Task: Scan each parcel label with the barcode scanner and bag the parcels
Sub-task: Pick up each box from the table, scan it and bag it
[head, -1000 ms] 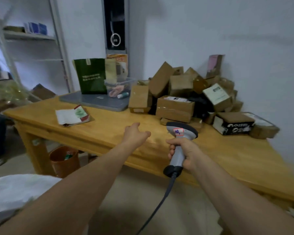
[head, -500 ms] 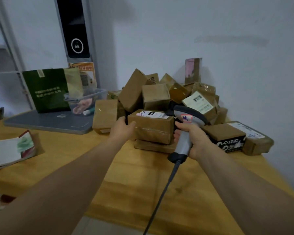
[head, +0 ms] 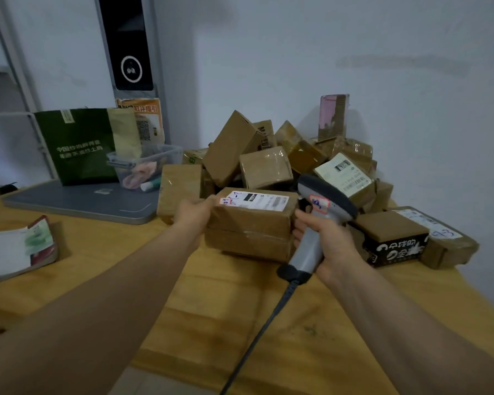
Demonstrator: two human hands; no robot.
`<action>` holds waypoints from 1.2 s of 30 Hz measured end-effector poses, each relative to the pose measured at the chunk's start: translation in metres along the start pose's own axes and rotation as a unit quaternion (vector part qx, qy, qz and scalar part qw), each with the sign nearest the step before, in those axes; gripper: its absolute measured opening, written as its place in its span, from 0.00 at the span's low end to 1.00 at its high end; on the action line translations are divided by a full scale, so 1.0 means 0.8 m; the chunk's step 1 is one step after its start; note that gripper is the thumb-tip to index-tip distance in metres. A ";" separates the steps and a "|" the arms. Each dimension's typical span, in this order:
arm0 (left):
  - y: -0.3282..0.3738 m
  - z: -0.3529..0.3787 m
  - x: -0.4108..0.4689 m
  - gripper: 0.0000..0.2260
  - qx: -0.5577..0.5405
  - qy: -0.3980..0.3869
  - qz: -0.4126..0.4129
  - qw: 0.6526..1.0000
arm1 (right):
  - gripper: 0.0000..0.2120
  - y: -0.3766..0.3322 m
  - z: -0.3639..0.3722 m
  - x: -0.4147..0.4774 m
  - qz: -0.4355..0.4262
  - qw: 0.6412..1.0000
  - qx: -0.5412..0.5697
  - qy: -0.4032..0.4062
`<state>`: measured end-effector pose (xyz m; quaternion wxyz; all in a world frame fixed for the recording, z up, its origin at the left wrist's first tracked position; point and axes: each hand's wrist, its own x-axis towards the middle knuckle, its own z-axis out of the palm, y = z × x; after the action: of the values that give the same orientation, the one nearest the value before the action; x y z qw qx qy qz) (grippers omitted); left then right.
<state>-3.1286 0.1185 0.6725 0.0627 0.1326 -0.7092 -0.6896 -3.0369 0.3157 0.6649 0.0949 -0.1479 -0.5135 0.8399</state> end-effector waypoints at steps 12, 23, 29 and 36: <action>-0.053 -0.155 -0.166 0.15 -0.051 0.033 -0.061 0.996 | 0.17 0.089 -0.005 -0.193 -0.003 0.993 -0.115 -0.017; -0.064 -0.193 -0.247 0.09 -0.149 -0.070 -0.131 0.978 | 0.15 0.097 -0.013 -0.248 0.015 0.997 -0.075 -0.001; -0.058 -0.209 -0.241 0.24 -0.095 -0.130 -0.053 0.985 | 0.13 0.092 -0.016 -0.253 0.040 0.999 -0.020 -0.014; -0.050 -0.207 -0.227 0.28 0.123 -0.005 -0.059 0.991 | 0.16 0.091 -0.004 -0.251 0.039 0.999 -0.021 -0.008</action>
<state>-2.9060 0.0088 0.6564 0.0011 0.1773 -0.7797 -0.6005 -2.8483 0.2228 0.6290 0.0551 -0.1628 -0.5254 0.8333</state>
